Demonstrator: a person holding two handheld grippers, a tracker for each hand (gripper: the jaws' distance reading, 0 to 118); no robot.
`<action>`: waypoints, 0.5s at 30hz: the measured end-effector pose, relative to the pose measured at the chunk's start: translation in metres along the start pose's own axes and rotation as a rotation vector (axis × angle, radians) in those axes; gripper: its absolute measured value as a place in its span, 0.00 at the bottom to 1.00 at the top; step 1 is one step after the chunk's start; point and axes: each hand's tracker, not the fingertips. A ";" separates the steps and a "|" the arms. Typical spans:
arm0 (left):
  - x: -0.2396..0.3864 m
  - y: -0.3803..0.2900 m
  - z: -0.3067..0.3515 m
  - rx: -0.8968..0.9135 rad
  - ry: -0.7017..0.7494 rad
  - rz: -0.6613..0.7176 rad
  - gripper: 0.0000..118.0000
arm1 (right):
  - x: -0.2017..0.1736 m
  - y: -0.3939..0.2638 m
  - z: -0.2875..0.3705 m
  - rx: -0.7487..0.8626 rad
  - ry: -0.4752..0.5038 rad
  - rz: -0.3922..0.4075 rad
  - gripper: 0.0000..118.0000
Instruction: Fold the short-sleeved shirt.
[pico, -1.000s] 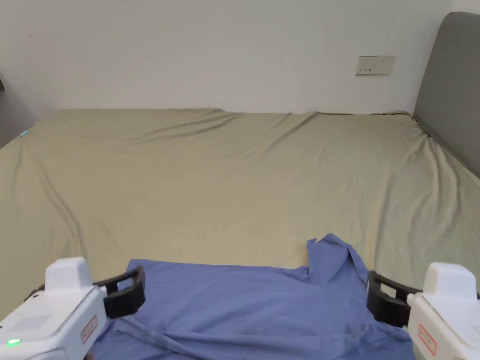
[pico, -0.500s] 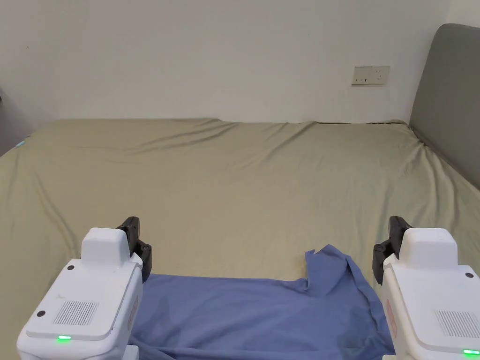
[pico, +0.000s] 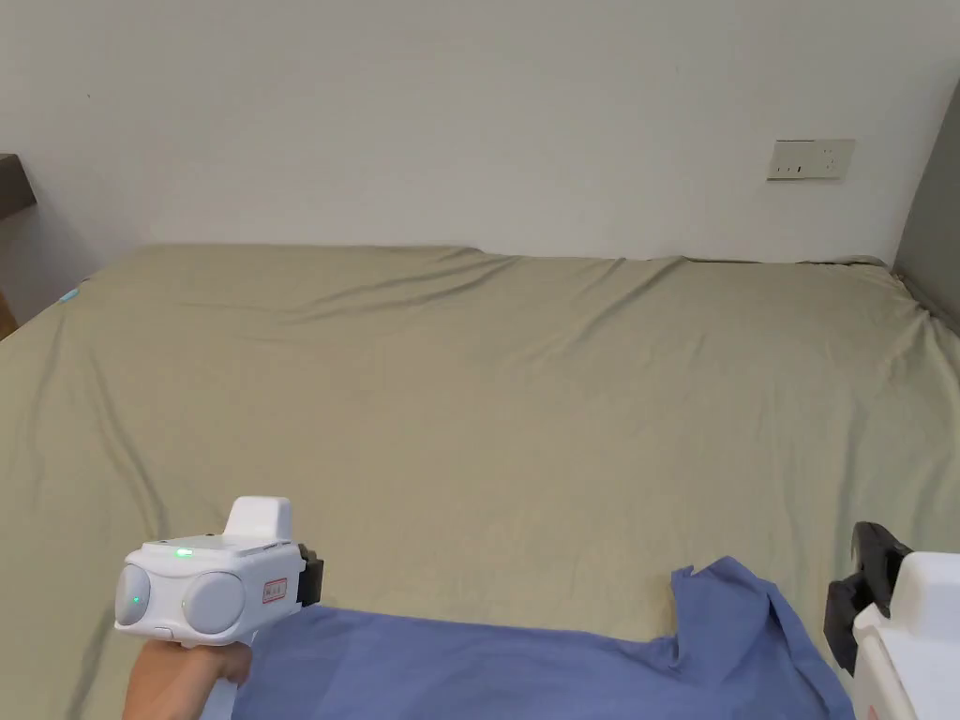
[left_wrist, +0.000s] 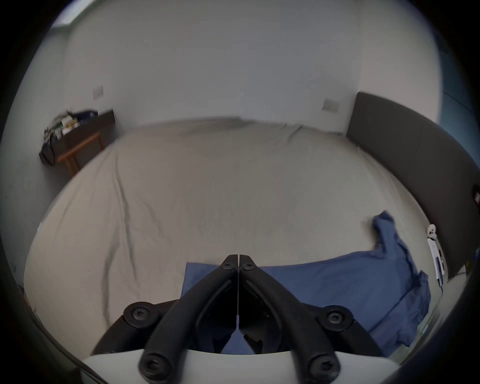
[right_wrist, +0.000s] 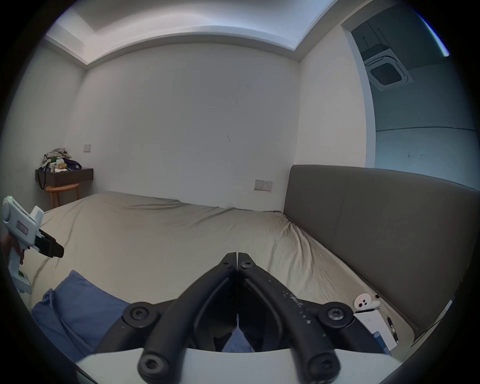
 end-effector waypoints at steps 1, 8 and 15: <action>-0.007 0.001 -0.020 -0.049 0.004 0.000 0.09 | 0.000 -0.003 -0.008 -0.016 0.001 0.001 0.01; -0.024 -0.020 -0.102 -0.188 0.100 -0.021 0.80 | 0.002 -0.026 -0.055 -0.104 -0.018 0.011 0.01; -0.025 -0.033 -0.105 -0.176 0.071 0.043 0.18 | 0.025 -0.052 -0.100 -0.269 -0.028 -0.060 0.02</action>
